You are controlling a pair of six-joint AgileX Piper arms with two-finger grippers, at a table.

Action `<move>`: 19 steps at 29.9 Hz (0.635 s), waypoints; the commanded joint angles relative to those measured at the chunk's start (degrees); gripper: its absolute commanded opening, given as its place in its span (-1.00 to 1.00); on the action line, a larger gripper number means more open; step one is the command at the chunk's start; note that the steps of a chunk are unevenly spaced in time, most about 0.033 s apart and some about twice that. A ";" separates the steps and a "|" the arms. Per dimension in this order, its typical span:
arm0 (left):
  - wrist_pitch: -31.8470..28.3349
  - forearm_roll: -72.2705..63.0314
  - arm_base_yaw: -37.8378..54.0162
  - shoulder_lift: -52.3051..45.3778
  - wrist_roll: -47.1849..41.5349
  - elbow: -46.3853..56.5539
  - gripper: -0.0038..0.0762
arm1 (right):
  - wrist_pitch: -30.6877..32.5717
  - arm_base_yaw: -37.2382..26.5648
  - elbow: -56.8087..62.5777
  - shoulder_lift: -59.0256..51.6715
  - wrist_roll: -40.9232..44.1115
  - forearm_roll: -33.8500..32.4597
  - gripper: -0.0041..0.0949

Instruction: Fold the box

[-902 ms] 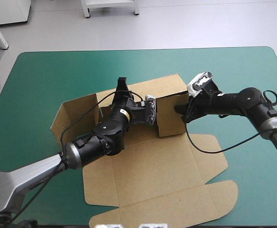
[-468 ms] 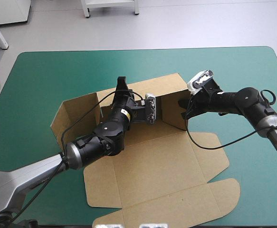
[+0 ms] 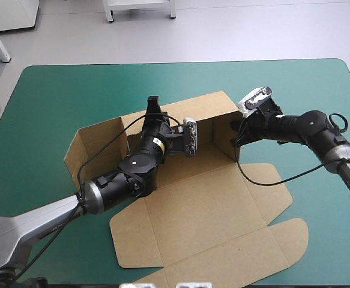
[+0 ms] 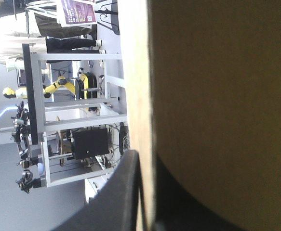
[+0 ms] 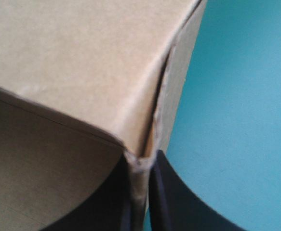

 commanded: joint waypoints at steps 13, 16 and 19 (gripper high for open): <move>-7.37 -8.63 -4.78 -8.36 -1.23 -1.66 0.01 | 1.66 0.40 -1.66 -2.21 -0.76 5.34 -0.96; -7.65 -12.15 -6.34 -8.49 -1.23 -1.66 0.01 | 1.66 0.40 -1.66 -2.21 -0.76 5.34 -0.96; -8.59 -16.22 -7.99 -8.49 -1.23 -1.66 0.01 | 1.66 0.40 -1.66 -2.21 -0.54 5.34 -0.96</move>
